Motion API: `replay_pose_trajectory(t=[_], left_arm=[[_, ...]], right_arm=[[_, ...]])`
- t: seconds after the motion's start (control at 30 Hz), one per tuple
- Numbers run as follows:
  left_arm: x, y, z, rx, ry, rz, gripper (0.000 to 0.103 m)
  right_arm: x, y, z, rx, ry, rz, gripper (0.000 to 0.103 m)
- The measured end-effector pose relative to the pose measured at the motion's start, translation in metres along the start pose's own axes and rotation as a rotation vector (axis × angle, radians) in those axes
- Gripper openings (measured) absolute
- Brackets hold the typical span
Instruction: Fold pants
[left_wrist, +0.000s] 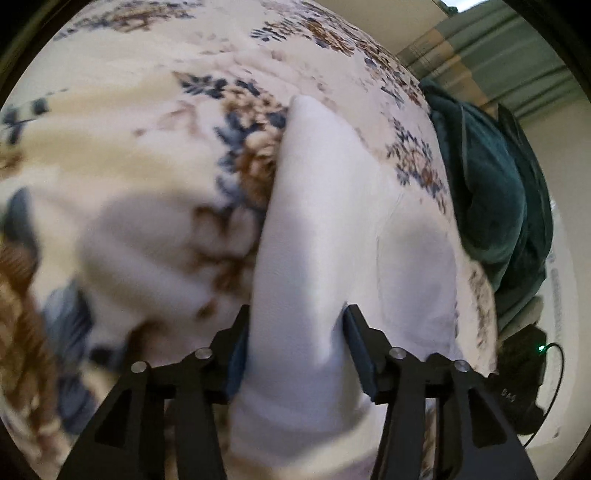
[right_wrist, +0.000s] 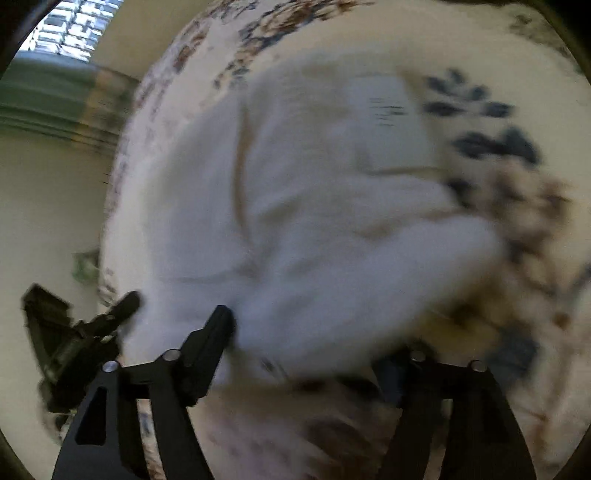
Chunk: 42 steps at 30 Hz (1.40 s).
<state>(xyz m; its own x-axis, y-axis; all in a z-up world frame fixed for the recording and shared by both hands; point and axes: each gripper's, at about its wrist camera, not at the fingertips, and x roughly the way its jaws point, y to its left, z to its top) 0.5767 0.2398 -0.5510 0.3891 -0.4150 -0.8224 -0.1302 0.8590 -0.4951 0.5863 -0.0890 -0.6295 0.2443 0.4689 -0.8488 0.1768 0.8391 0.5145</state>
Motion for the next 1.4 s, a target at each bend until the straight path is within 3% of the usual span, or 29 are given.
replay_pose_trajectory(t=[0.07, 0.23, 0.37, 0.43, 0.47, 0.53, 0.63, 1.03, 1.4], left_arm=[[-0.007, 0.005, -0.011, 0.009, -0.005, 0.042, 0.056], [-0.015, 0.004, -0.020, 0.014, -0.005, 0.119, 0.057], [-0.036, -0.026, -0.021, 0.056, -0.011, 0.285, 0.059], [-0.051, -0.043, -0.024, 0.088, -0.032, 0.345, 0.071], [-0.062, -0.057, -0.027, 0.111, -0.042, 0.376, 0.086], [-0.076, -0.074, -0.032, 0.142, -0.046, 0.410, 0.097], [-0.107, -0.108, -0.043, 0.186, -0.066, 0.450, 0.097], [-0.236, -0.203, -0.091, 0.206, -0.205, 0.447, 0.097], [-0.389, -0.290, -0.172, 0.272, -0.367, 0.429, 0.097]], right_arm=[[-0.006, -0.006, -0.003, 0.012, 0.008, -0.047, 0.077], [-0.018, 0.009, 0.002, -0.017, 0.014, -0.224, 0.088], [-0.054, 0.037, 0.003, -0.110, -0.053, -0.403, 0.103], [-0.076, 0.053, 0.002, -0.150, -0.090, -0.459, 0.103], [-0.091, 0.063, 0.000, -0.174, -0.120, -0.483, 0.103], [-0.119, 0.074, 0.000, -0.200, -0.157, -0.510, 0.103], [-0.160, 0.089, -0.012, -0.229, -0.190, -0.515, 0.103], [-0.350, 0.144, -0.097, -0.323, -0.348, -0.478, 0.103], [-0.547, 0.201, -0.213, -0.444, -0.495, -0.440, 0.103]])
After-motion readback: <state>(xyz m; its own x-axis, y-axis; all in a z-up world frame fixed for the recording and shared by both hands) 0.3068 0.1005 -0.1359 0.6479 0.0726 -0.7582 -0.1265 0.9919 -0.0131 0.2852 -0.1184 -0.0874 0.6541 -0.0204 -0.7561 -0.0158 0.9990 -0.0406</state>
